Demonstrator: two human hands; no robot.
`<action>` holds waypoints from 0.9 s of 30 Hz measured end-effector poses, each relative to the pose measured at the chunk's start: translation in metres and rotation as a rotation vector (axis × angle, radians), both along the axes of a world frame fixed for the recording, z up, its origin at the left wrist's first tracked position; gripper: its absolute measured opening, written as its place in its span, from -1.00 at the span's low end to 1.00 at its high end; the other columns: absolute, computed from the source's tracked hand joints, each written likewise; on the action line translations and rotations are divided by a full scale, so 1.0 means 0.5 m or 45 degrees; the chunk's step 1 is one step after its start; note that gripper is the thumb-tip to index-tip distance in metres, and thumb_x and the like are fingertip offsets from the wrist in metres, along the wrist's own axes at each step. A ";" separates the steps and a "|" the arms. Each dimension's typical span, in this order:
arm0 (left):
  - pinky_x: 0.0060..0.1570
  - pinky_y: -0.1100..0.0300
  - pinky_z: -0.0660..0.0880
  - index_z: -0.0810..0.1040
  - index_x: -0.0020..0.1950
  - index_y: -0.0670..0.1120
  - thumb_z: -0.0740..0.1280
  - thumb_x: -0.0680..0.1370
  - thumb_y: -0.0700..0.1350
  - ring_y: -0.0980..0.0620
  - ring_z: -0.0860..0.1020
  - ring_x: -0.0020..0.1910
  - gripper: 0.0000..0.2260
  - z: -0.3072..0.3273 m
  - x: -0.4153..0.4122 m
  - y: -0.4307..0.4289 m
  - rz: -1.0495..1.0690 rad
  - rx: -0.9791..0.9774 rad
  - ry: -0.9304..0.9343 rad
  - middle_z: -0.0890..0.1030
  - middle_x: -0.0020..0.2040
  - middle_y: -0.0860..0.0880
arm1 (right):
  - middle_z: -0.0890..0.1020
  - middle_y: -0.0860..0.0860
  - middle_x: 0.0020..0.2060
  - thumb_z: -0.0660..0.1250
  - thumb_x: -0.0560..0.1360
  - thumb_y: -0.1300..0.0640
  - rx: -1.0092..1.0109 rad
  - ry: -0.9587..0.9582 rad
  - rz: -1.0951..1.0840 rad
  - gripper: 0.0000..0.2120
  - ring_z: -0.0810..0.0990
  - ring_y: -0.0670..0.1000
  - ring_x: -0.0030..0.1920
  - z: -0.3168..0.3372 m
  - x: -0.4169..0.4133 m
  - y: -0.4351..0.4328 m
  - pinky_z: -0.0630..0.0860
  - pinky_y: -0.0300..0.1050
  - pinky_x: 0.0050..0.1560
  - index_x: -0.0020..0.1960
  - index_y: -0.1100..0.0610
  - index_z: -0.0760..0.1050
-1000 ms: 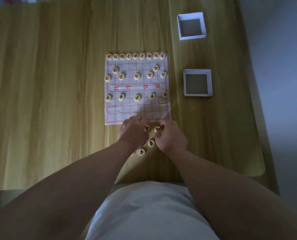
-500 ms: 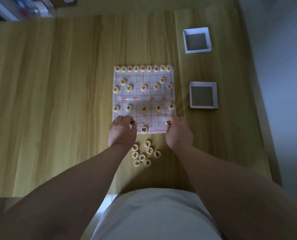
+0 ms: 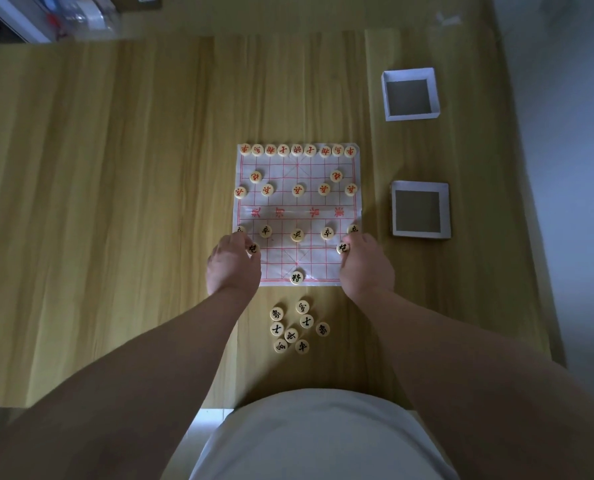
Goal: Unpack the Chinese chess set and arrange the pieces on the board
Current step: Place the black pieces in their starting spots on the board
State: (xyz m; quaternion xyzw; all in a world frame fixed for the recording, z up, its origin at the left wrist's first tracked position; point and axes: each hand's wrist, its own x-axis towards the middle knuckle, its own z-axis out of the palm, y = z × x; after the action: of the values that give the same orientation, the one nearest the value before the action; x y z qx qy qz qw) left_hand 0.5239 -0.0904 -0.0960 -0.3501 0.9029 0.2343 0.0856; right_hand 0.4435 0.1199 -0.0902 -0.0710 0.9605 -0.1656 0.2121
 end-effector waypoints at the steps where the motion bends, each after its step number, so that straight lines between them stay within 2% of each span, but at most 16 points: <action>1: 0.06 -0.06 0.52 0.52 0.11 -0.02 0.33 0.57 -0.05 -0.08 0.53 0.07 -0.86 -0.002 0.001 -0.001 -0.010 -0.004 -0.005 0.54 0.11 -0.01 | 0.51 0.01 0.15 0.32 0.58 0.22 0.003 -0.004 0.010 -0.68 0.53 0.03 0.02 -0.001 0.001 -0.001 0.39 -0.12 -0.19 0.32 0.07 0.44; 7: 0.03 -0.05 0.53 0.52 0.08 0.00 0.31 0.58 -0.01 -0.09 0.53 0.06 -0.87 -0.008 -0.004 -0.003 -0.005 -0.029 -0.010 0.53 0.11 -0.01 | 0.49 0.02 0.18 0.31 0.58 0.25 0.013 -0.015 0.014 -0.64 0.54 0.04 0.02 -0.002 0.005 -0.003 0.40 -0.12 -0.20 0.35 0.05 0.43; 14: 0.08 -0.02 0.47 0.49 0.15 -0.02 0.34 0.58 -0.01 -0.11 0.50 0.11 -0.82 -0.011 -0.009 -0.006 -0.039 -0.065 -0.089 0.52 0.15 -0.04 | 0.48 0.04 0.21 0.31 0.58 0.25 0.004 -0.015 0.020 -0.57 0.56 0.04 0.01 -0.003 0.007 -0.003 0.43 -0.13 -0.20 0.41 0.01 0.38; 18: 0.14 -0.03 0.45 0.49 0.16 -0.04 0.35 0.57 0.01 -0.12 0.50 0.12 -0.78 -0.007 0.005 -0.002 -0.060 -0.075 -0.069 0.47 0.19 -0.05 | 0.46 0.03 0.15 0.30 0.59 0.23 -0.010 -0.005 -0.004 -0.60 0.52 0.02 -0.07 0.000 0.023 0.004 0.42 -0.10 -0.24 0.39 0.03 0.35; 22: 0.14 -0.01 0.45 0.48 0.18 -0.05 0.33 0.58 0.00 -0.12 0.47 0.14 -0.77 0.003 0.037 0.009 -0.053 -0.050 -0.063 0.43 0.23 -0.06 | 0.43 0.03 0.14 0.30 0.57 0.26 -0.031 -0.027 -0.053 -0.56 0.50 0.04 -0.05 0.008 0.057 0.010 0.42 -0.07 -0.21 0.40 0.01 0.32; 27: 0.03 0.00 0.45 0.48 0.13 -0.03 0.32 0.57 -0.02 -0.11 0.50 0.06 -0.82 0.007 0.093 0.042 -0.082 0.035 -0.085 0.45 0.16 -0.05 | 0.43 0.06 0.14 0.24 0.54 0.29 -0.037 -0.091 0.085 -0.72 0.51 0.08 -0.10 0.012 0.113 0.019 0.55 0.02 -0.19 0.24 0.12 0.38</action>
State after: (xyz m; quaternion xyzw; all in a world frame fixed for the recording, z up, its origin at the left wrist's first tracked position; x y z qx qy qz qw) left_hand 0.5706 -0.0693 -0.0927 -0.3272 0.9070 0.2322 0.1281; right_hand 0.4999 0.1293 -0.0841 -0.1001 0.9469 -0.1749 0.2504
